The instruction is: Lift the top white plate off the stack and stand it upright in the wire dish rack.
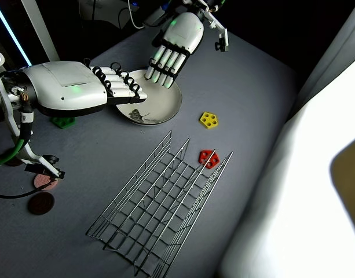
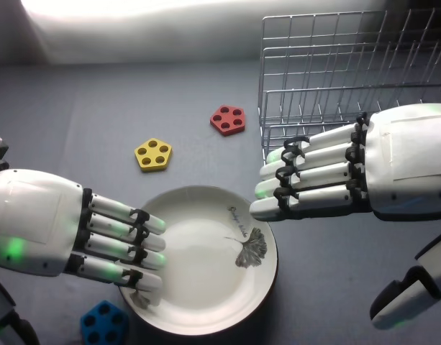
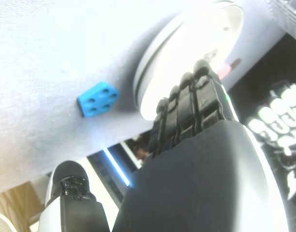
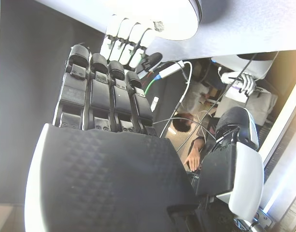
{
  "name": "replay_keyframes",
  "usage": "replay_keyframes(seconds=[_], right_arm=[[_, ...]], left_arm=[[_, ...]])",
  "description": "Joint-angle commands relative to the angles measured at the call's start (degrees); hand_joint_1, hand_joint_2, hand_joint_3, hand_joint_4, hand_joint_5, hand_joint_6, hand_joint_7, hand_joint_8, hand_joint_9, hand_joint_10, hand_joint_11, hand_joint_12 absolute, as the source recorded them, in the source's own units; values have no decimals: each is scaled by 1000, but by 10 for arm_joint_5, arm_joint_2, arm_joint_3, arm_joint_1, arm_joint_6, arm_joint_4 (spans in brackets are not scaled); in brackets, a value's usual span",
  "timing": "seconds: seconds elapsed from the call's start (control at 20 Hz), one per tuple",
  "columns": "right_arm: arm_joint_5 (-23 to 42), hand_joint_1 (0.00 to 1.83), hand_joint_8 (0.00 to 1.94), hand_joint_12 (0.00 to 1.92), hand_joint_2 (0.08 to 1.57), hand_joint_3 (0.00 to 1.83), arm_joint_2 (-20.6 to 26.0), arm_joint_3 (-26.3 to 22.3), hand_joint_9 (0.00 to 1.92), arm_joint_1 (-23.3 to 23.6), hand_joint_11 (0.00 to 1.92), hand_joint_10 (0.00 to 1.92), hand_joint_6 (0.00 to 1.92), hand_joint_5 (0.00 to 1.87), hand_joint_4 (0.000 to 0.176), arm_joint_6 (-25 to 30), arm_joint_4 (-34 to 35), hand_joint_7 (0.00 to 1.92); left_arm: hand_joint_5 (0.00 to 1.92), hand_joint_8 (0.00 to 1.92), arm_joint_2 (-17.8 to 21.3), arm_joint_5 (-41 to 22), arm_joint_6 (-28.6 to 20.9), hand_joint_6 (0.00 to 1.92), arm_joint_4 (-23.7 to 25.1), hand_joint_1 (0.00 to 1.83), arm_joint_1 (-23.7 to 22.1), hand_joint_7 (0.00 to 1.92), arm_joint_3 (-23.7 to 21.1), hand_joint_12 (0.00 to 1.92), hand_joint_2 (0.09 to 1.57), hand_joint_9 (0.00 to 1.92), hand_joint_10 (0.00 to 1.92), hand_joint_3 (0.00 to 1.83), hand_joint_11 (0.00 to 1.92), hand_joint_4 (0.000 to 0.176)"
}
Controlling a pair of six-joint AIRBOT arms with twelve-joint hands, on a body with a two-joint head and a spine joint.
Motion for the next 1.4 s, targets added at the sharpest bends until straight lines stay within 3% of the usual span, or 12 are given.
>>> replay_keyframes(seconds=[0.0,0.45,0.85,1.35], right_arm=[[36,117,3,2,924,3,4,1,97,4,129,3,0,16,0,0,38,64],[36,163,5,5,928,4,4,4,125,4,142,4,7,75,0,0,41,108],[37,45,1,2,933,4,4,4,84,4,103,1,2,10,0,-1,42,66],[36,103,10,22,913,0,2,4,148,2,153,13,9,60,0,-12,33,118]], left_arm=[[22,0,-4,-31,3,0,-36,188,-6,48,-1,55,966,51,0,1,33,0],[38,11,-17,-5,18,12,-36,170,14,56,8,69,956,68,12,0,81,0],[17,2,-27,6,25,2,-35,143,28,28,21,46,965,30,0,0,39,0],[15,1,-42,16,26,4,-43,142,46,24,22,42,967,18,1,1,45,0]])
